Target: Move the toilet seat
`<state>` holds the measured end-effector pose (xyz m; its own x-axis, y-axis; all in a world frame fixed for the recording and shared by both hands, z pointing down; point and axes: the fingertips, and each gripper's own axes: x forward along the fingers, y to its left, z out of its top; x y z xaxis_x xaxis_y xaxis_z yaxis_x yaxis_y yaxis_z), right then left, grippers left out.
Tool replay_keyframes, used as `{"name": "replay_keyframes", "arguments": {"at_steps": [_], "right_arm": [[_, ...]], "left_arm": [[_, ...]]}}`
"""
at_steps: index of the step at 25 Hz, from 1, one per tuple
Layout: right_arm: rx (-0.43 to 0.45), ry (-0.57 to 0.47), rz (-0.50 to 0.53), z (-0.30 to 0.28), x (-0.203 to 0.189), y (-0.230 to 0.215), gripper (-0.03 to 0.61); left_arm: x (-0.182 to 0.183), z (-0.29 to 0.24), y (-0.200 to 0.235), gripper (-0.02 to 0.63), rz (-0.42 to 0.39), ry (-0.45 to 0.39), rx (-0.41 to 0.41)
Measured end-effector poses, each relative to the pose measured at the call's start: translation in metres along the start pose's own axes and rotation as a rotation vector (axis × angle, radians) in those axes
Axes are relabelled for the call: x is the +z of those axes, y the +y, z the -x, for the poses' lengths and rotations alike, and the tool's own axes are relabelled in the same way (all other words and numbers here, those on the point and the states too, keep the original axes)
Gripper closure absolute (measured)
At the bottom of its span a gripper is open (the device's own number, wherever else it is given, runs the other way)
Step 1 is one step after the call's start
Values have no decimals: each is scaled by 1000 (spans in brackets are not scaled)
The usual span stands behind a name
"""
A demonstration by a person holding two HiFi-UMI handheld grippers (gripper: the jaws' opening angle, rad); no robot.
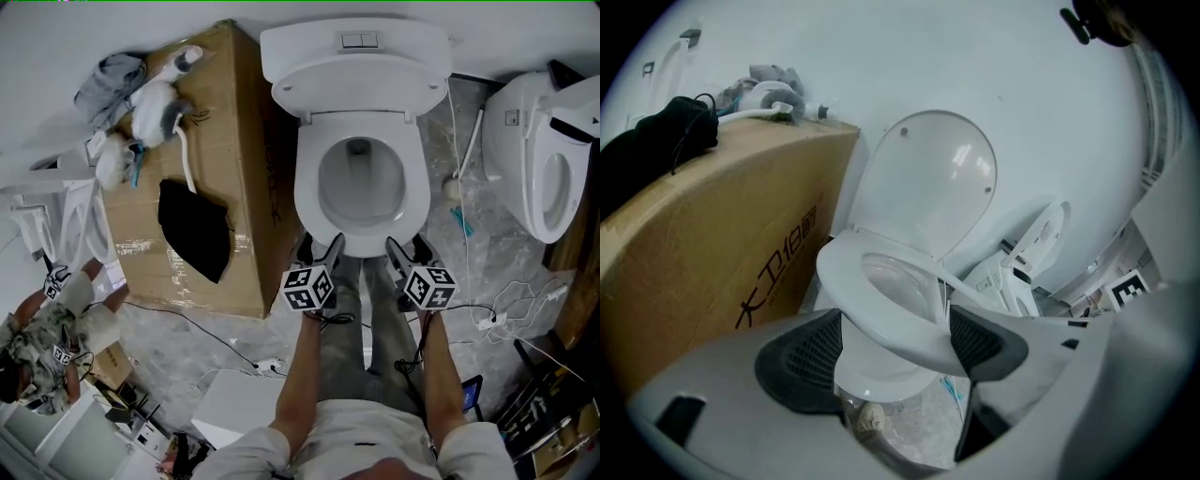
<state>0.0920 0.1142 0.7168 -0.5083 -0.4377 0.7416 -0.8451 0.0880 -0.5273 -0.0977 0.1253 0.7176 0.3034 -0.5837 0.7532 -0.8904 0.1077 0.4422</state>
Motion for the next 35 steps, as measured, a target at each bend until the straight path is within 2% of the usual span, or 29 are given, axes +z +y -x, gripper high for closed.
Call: {"name": "replay_keyframes", "arguments": {"at_steps": [13,17,21,23,29,35], "right_arm": [[15,-52,-47,12,30,15,227],[15,-71,-60,15,38,19,227],[21,-93,-76,18,49,22,227],[25,-105,-85,19,54,25,227],[32,-132,-111,23,69,30,227],[39,-150,-120,24,79,33,227]], "left_arm": [[34,15,-11,273,16,-96,16],[48,24,-15,274,-104,-132,67],[59,30,-21,275,-133,-153,49],[65,35,-26,275,-171,-161,37],[77,56,-43,275,-340,-156,-13],[74,66,-60,275,-542,-106,-51]]}}
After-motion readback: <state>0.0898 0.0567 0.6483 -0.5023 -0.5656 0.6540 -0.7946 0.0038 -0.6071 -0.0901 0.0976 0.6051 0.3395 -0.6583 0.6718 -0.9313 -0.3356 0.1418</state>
